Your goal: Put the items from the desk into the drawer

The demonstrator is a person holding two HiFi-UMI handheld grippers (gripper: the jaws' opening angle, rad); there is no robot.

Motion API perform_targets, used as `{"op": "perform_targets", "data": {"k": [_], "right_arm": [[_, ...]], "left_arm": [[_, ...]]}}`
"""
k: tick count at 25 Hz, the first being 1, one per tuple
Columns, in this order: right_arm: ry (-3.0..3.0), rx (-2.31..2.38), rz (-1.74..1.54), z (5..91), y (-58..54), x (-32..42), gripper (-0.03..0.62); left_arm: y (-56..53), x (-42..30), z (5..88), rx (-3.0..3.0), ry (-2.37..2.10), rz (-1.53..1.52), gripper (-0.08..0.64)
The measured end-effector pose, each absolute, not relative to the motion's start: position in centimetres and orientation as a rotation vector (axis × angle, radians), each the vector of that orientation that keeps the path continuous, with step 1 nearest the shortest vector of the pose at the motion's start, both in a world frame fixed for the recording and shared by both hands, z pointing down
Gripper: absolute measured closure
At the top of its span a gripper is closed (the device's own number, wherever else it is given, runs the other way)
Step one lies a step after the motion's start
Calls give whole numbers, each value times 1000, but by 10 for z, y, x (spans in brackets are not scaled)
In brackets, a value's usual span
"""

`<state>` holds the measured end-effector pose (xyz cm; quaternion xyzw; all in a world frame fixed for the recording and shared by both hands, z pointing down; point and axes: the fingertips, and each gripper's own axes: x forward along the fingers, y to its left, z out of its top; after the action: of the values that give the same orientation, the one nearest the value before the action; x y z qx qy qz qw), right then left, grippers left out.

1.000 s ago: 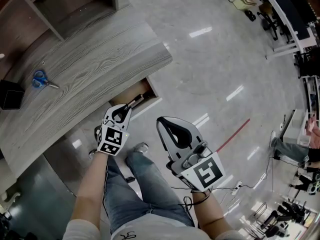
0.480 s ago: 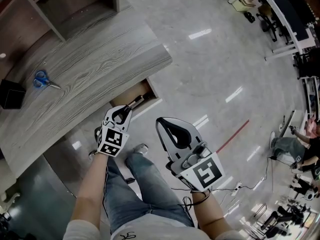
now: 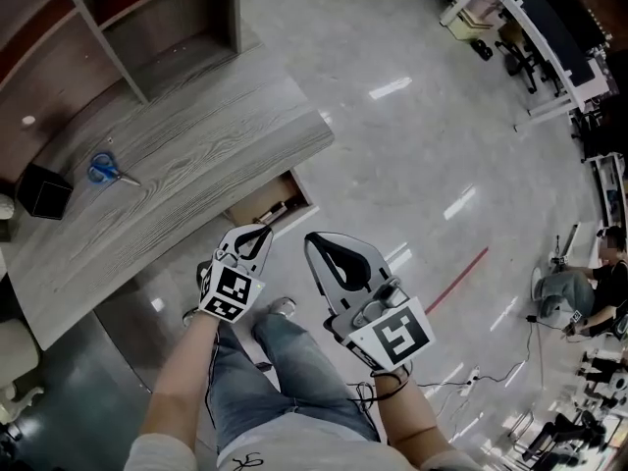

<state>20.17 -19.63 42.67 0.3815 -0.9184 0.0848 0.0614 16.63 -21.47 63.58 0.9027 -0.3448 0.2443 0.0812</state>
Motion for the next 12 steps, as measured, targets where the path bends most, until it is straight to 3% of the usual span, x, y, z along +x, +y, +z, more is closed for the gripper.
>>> {"op": "perform_targets", "data": {"k": [12], "right_arm": [[-2810,1134,127,370,-175,156,584]], "left_arm": [[-182,150,475,2823,-982,399,551]]}}
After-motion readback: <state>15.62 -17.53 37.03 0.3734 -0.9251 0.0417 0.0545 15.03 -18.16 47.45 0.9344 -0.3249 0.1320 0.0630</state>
